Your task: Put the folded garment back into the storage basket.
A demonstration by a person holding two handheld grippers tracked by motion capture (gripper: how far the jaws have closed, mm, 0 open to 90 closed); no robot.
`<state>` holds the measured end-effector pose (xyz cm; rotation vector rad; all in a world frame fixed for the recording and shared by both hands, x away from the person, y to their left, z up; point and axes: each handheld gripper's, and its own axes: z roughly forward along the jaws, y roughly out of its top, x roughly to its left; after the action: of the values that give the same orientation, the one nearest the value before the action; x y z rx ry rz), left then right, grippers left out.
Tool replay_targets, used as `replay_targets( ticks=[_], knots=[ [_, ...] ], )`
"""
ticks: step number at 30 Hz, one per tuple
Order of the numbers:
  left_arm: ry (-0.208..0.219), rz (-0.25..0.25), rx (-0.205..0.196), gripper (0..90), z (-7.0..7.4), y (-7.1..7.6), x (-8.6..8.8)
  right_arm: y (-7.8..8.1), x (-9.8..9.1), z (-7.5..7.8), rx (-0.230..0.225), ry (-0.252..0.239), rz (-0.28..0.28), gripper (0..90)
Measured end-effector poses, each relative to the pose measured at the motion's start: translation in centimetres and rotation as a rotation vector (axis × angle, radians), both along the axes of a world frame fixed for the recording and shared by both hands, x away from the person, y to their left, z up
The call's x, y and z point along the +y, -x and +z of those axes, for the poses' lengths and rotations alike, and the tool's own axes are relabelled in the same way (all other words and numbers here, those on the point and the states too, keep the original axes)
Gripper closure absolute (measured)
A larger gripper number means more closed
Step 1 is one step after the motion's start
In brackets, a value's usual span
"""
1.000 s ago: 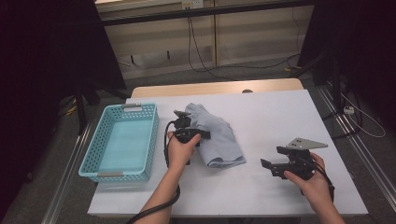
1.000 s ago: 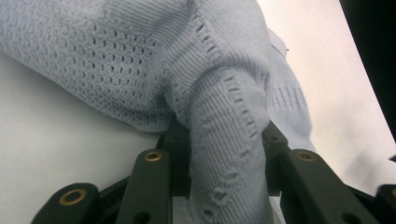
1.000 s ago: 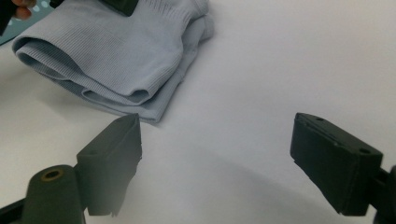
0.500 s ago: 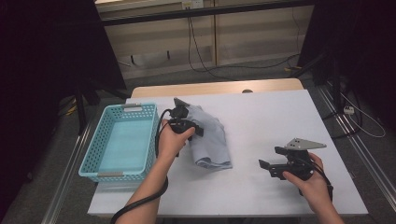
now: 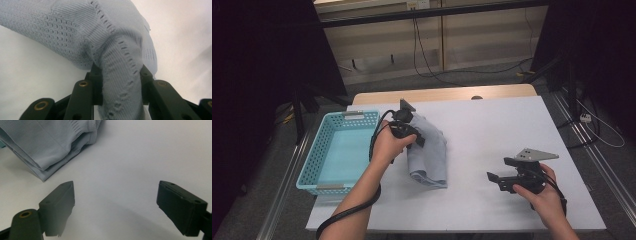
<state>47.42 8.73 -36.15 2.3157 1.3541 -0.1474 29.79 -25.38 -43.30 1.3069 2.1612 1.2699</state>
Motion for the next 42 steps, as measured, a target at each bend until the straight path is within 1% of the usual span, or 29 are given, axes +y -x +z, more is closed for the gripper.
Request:
replay_targets(
  ticks=[1,2,4,6,10,14,18,24,28,31,35,42],
  knots=[
    [-0.008,-0.005,0.001,66.9,0.2,0.0,0.0,0.0,0.0,0.0,0.001,0.000,0.002,15.1],
    [-0.015,-0.023,-0.004,66.9,0.4,-0.1,0.0,0.0,0.1,0.0,0.001,0.001,0.002,15.1],
    [-0.025,-0.030,-0.001,66.9,0.7,-0.2,0.0,0.0,0.1,0.0,0.000,0.002,0.004,15.0],
    [-0.051,-0.040,-0.003,66.9,1.0,-0.2,-0.1,0.0,0.1,0.0,-0.003,0.002,0.008,15.0],
    [-0.108,-0.062,-0.020,66.9,1.8,-0.3,-0.1,0.0,0.1,0.0,-0.003,0.002,0.012,14.9],
    [-0.139,-0.081,-0.025,66.9,2.5,-0.5,0.1,0.0,0.2,0.0,0.003,0.003,0.015,14.8],
    [-0.182,-0.100,-0.023,67.0,3.1,-0.8,0.2,0.0,0.2,0.0,-0.002,0.003,0.018,14.8],
    [-0.206,-0.112,-0.032,67.0,3.9,-1.1,0.2,0.0,0.1,0.1,-0.005,0.003,0.019,14.8],
    [-0.218,-0.109,-0.036,67.1,4.4,-1.3,0.2,0.0,0.2,0.1,-0.004,0.002,0.019,14.8],
    [-0.228,-0.113,-0.029,67.2,4.9,-1.6,0.4,0.0,0.2,0.1,-0.006,0.002,0.018,14.8],
    [-0.245,-0.116,-0.039,67.2,5.6,-1.8,0.4,0.0,0.0,0.1,-0.005,0.000,0.016,14.8],
    [-0.256,-0.118,-0.050,67.4,6.8,-2.2,0.8,0.0,0.1,0.1,-0.005,0.003,0.019,14.8]
  ],
)
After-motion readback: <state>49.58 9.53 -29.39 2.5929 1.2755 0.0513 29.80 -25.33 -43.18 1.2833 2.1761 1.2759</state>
